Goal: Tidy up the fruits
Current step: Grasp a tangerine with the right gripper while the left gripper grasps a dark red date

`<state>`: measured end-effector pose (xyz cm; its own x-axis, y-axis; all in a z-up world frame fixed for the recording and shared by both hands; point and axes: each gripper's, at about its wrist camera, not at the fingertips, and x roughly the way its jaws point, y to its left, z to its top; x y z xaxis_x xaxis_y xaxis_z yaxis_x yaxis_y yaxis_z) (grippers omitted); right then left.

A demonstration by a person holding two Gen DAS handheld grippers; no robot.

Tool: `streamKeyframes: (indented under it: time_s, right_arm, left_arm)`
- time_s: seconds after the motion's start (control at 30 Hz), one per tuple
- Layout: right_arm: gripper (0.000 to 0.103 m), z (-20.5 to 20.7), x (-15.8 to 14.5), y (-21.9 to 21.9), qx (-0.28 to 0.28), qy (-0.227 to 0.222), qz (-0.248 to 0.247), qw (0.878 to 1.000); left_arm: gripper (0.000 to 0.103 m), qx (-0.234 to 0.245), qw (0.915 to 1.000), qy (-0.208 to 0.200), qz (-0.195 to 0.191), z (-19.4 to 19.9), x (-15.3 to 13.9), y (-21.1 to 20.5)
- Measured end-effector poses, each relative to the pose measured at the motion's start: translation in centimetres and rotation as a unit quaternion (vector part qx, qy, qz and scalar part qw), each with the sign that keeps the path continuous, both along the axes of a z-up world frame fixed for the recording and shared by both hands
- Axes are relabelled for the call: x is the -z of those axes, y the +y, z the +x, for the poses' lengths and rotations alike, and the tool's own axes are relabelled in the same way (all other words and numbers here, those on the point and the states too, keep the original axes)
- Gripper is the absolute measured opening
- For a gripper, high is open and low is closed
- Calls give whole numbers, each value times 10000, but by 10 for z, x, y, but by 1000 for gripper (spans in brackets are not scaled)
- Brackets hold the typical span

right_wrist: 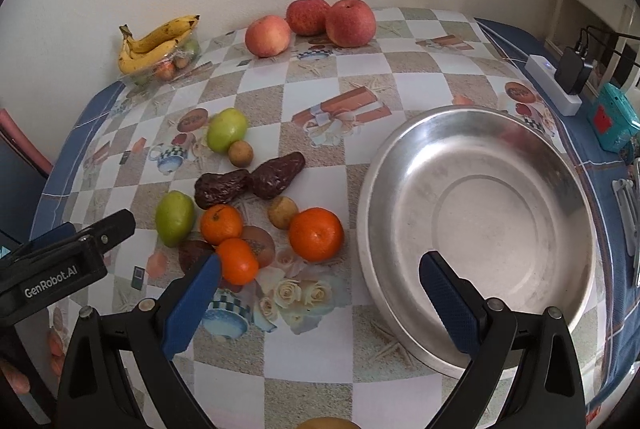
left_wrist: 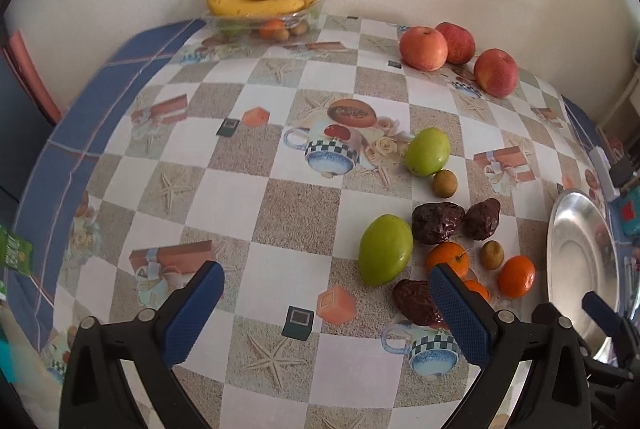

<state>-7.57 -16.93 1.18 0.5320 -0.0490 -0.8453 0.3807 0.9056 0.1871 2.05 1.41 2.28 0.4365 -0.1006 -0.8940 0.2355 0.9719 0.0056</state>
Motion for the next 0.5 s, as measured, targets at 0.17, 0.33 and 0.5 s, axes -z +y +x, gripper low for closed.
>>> streamKeyframes:
  time_s: [0.17, 0.33, 0.5]
  right_arm:
    - [90, 12, 0, 13, -290, -55, 142, 9995]
    - [72, 26, 7, 22, -520, 37, 369, 9980]
    - [54, 37, 20, 28, -669, 309, 522, 9959]
  left_arm:
    - [99, -120, 9990, 206, -381, 6, 6, 3]
    - [88, -62, 9919, 847, -940, 8, 23, 0]
    - [83, -84, 9822, 1335, -1317, 11, 37, -6]
